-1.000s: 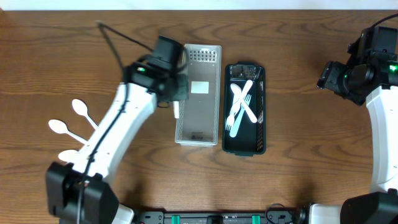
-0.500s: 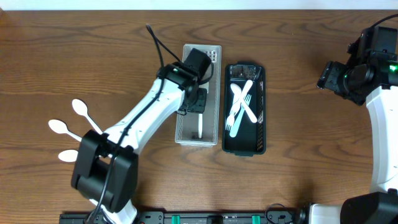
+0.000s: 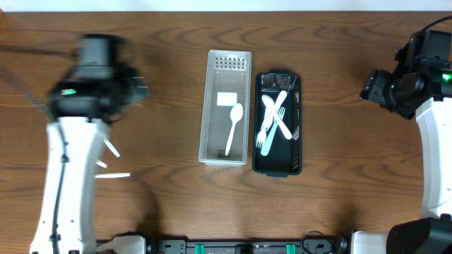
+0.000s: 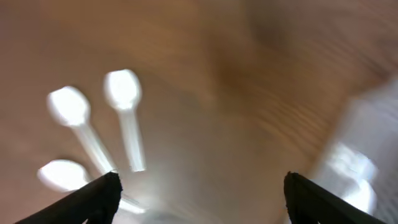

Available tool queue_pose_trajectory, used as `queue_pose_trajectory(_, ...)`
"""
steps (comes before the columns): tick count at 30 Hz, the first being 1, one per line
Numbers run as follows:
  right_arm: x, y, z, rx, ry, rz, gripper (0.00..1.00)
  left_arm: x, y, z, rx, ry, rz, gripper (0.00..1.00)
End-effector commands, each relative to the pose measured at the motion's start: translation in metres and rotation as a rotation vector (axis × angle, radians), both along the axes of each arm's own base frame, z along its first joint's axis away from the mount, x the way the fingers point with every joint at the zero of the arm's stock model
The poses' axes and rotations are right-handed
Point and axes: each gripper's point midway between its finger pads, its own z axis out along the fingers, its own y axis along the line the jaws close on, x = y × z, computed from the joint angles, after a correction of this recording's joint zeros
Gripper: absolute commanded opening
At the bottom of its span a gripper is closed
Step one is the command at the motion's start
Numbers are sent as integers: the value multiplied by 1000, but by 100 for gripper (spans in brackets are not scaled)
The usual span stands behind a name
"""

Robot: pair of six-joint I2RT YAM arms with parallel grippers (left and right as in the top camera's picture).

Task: Pack container
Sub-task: 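Return left gripper to the spoons and grasp another white spoon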

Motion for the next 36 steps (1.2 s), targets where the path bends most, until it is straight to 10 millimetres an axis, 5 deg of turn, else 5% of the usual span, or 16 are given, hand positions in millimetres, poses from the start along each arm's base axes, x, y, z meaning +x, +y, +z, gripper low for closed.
queue_pose_trajectory(1, -1, -1, 3, -10, -7, 7, 73, -12, 57, -16, -53, 32, 229, 87)
queue_pose_trajectory(5, -1, -1, 3, -9, -7, 8, 73, -24, 108, -52, -129, 116, 385, 89)
queue_pose_trajectory(9, -1, -1, 3, -10, -7, 7, 73, -27, 133, -99, -196, 231, 463, 89)
queue_pose_trajectory(19, -1, -1, 3, -9, -6, 7, 73, -6, 123, -194, -291, 417, 405, 90)
queue_pose_trajectory(29, -1, -1, 3, -6, -4, 4, 74, 2, 110, -235, -292, 490, 349, 90)
queue_pose_trajectory(36, -3, -1, 2, -6, 4, 4, 74, 5, 111, -244, -292, 491, 349, 93)
